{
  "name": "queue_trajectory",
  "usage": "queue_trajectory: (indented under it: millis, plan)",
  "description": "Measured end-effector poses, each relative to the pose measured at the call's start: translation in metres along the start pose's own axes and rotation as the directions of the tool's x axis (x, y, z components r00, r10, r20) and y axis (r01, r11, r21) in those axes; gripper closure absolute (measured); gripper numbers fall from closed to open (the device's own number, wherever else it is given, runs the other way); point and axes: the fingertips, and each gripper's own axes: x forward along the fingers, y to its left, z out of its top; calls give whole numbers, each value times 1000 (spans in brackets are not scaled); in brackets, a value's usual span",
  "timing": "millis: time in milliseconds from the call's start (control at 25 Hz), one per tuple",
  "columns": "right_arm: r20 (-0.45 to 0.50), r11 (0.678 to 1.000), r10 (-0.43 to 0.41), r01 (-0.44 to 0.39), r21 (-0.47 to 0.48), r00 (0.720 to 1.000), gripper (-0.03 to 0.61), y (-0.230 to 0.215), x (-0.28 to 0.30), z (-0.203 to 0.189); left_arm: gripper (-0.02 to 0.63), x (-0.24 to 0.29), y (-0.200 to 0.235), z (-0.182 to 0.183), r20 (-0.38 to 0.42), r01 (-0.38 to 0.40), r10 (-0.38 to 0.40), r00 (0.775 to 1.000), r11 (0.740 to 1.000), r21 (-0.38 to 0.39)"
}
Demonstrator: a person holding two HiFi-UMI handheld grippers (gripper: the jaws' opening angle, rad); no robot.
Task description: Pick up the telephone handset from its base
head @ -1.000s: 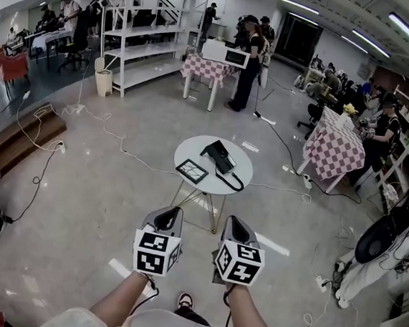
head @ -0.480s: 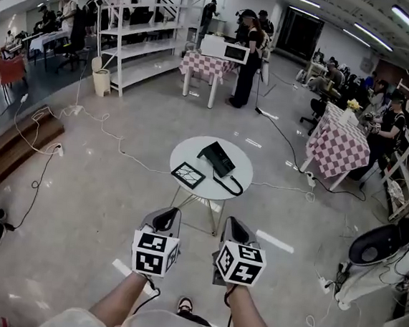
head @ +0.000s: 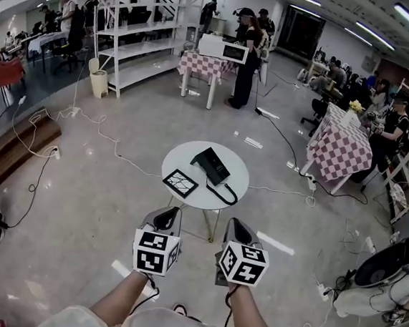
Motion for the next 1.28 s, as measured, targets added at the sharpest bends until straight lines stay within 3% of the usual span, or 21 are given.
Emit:
queue_trajectory:
  millis: [520, 1280]
  plan:
    - [-13, 1000, 27, -27, -4, 1000, 554, -43, 41, 19, 597, 54, -9, 11, -8, -32, 32, 999, 999, -18]
    - [-64, 999, 21, -19, 30, 998, 554, -63, 59, 1, 597, 66, 3, -13, -78, -67, 65, 995, 997, -24]
